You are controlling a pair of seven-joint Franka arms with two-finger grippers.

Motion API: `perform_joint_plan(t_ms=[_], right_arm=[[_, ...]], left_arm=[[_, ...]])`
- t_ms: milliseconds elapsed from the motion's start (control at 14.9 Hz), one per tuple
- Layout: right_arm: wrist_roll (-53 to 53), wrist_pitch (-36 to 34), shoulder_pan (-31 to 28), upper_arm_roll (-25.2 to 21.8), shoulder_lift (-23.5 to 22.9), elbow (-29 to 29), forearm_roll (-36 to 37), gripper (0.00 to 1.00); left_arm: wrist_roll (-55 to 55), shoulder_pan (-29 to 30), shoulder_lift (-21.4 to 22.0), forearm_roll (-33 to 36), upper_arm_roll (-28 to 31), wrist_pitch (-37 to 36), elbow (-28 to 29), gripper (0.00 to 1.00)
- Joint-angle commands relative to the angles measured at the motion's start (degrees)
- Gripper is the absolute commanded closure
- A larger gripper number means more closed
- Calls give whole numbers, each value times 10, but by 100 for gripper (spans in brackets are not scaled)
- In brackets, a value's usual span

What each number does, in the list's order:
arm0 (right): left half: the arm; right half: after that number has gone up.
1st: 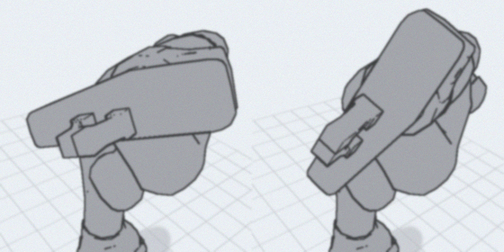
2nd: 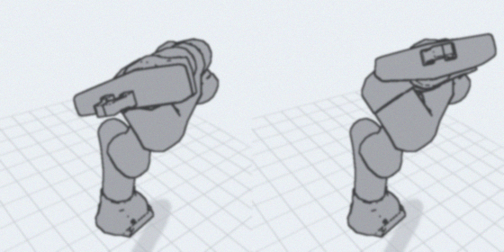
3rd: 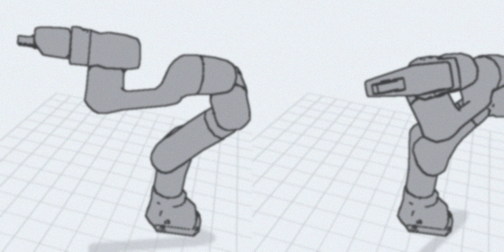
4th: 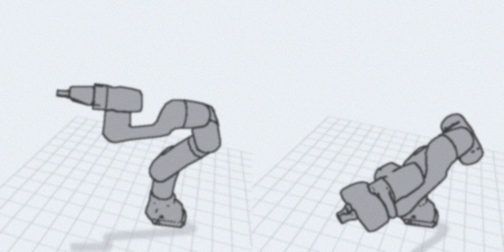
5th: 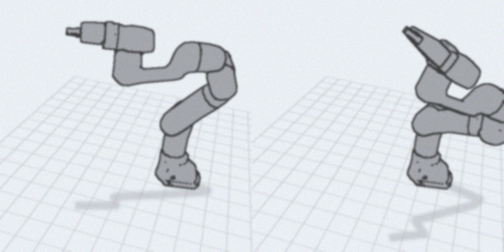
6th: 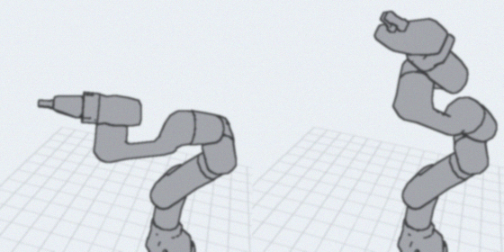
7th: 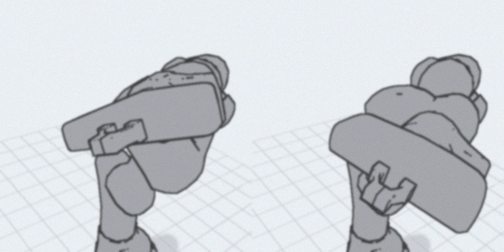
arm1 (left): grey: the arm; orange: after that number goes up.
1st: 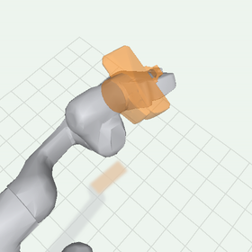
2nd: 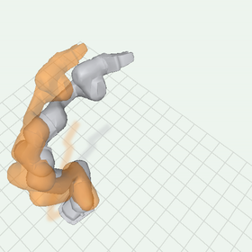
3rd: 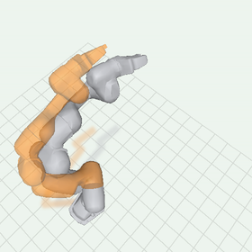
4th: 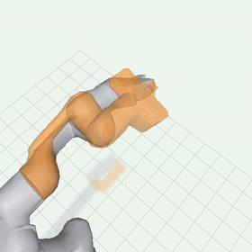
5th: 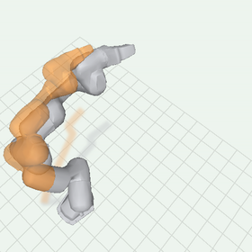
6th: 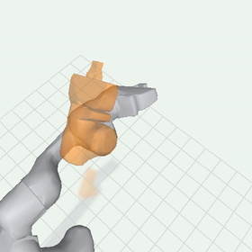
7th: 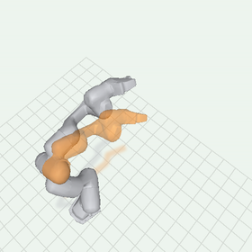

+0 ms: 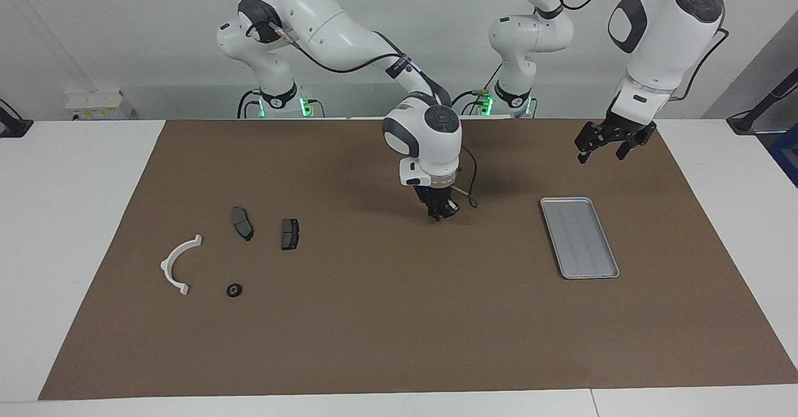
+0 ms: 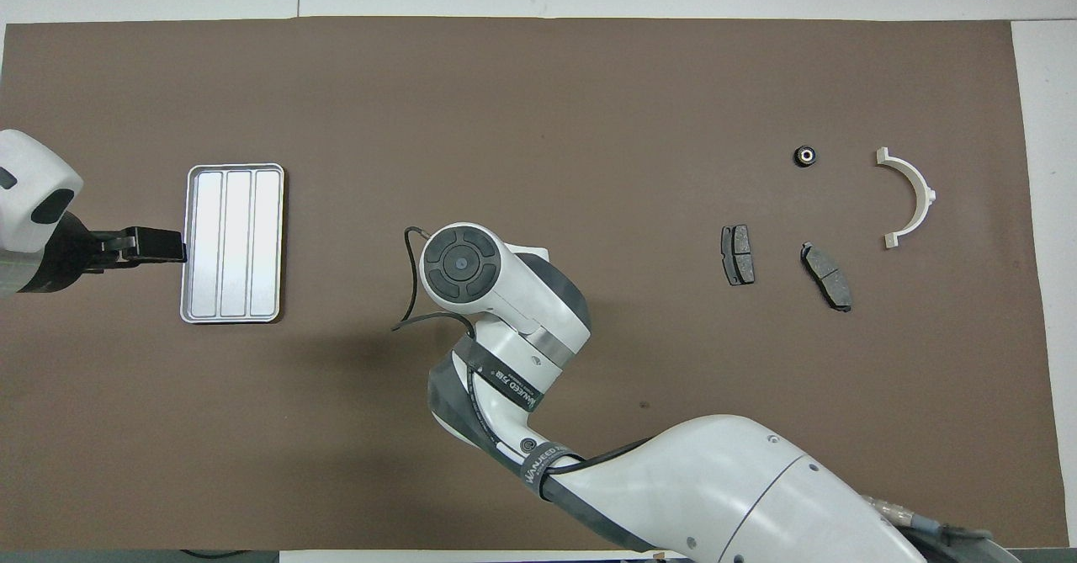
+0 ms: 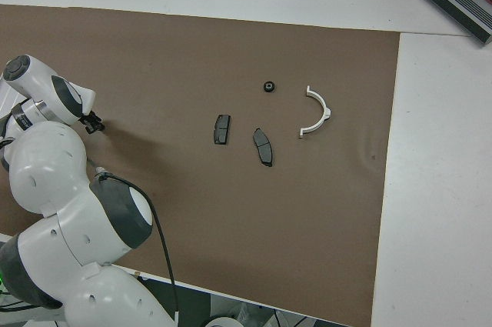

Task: Pick bearing gear from pile to tray

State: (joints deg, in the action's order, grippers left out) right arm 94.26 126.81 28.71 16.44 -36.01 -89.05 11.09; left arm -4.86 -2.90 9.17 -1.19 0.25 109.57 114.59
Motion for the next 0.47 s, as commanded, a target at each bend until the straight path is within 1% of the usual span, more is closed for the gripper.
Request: perform_joint_plan(t_ms=[0,134,202,269,336,403], right_arm=[[12,10,-8,3,8,-11,17,40],[11,-4,-7,3,9,-5,17,13],[11,-20,-7,1,9,0,18,5],[9,-41,-8,-2,10,11,27,1],[4,-66,-13,-2,15,25,29,0],[-3,-90,-24,-1,19,36,32,0]], left_arm=[[-11,-11,3,-3,5,23,16,1],[-47,-28,-8,-3,6,29,15,1],[-58,-33,-9,-3,6,32,16,1],[-60,-33,-11,-3,6,35,15,1],[-68,-35,-13,-3,5,41,15,1],[-94,-53,-27,-3,5,54,15,1]])
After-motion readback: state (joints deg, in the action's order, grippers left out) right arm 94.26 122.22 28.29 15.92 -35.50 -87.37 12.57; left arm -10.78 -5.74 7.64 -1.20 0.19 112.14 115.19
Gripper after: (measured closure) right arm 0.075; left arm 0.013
